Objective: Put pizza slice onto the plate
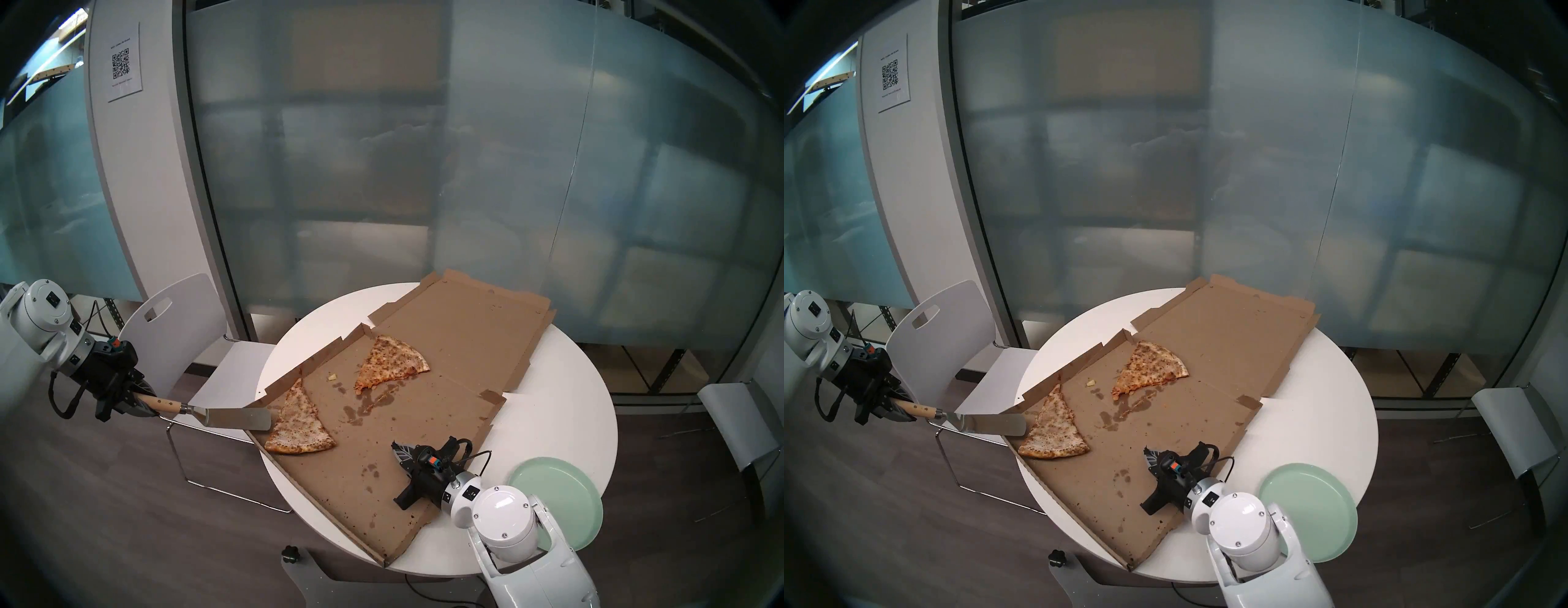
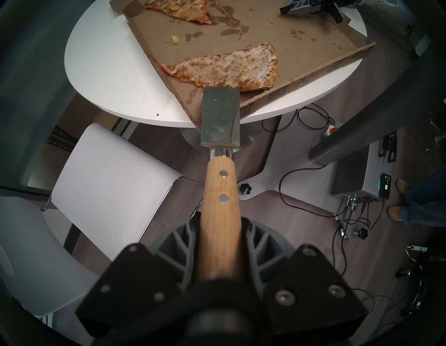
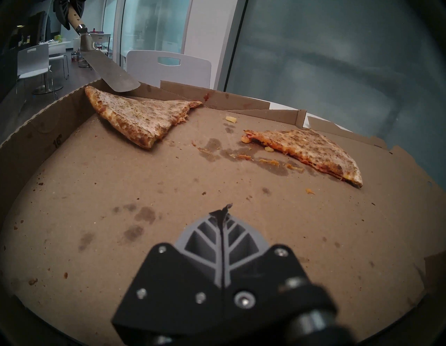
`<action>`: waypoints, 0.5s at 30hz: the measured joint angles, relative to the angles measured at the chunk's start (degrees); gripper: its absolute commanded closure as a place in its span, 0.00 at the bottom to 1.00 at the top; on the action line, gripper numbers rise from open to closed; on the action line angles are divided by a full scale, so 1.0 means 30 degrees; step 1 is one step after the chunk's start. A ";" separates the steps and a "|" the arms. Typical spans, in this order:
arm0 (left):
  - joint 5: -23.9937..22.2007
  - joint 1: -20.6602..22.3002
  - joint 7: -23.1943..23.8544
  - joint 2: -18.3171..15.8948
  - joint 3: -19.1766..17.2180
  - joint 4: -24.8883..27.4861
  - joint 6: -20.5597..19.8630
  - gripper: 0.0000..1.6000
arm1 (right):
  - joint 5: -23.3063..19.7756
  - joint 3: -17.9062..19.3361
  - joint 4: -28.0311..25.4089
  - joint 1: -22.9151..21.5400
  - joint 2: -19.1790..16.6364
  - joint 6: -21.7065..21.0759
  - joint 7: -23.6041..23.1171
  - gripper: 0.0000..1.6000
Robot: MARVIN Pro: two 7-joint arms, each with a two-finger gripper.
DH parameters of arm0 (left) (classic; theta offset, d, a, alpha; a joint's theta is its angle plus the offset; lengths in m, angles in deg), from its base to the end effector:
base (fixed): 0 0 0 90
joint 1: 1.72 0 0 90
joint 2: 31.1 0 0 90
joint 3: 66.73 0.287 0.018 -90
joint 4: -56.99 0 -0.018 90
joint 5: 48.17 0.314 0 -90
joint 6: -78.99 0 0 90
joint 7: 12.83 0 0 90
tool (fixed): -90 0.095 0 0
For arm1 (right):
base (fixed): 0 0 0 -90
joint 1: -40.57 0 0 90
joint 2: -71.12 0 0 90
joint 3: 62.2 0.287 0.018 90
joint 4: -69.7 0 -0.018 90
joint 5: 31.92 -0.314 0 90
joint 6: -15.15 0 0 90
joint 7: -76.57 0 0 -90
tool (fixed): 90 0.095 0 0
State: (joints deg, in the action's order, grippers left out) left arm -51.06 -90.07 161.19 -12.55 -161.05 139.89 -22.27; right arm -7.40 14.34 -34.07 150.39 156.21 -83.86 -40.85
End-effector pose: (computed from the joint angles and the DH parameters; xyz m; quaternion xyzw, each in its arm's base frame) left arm 0.3484 0.3024 -0.1641 0.8024 -0.5630 0.1825 0.0769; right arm 0.2879 0.1091 -0.3689 -0.7513 -0.3792 -0.5303 0.1027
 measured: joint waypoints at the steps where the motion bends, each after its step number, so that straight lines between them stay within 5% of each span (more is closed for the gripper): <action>1: 0.0059 0.0196 -0.0060 -0.0045 0.0162 0.0041 0.0006 1.00 | -0.0012 0.0042 0.0035 -0.0009 0.0000 -0.0006 0.0008 1.00; 15: 0.1563 0.2922 -0.0017 -0.0393 0.2435 0.0309 0.0115 1.00 | -0.0233 0.0399 0.0304 -0.0099 0.0025 -0.0025 0.0042 1.00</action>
State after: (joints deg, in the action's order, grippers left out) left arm -46.37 -81.30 161.14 -13.73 -153.75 140.82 -21.92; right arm -8.10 15.54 -33.15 150.09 156.28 -83.94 -40.72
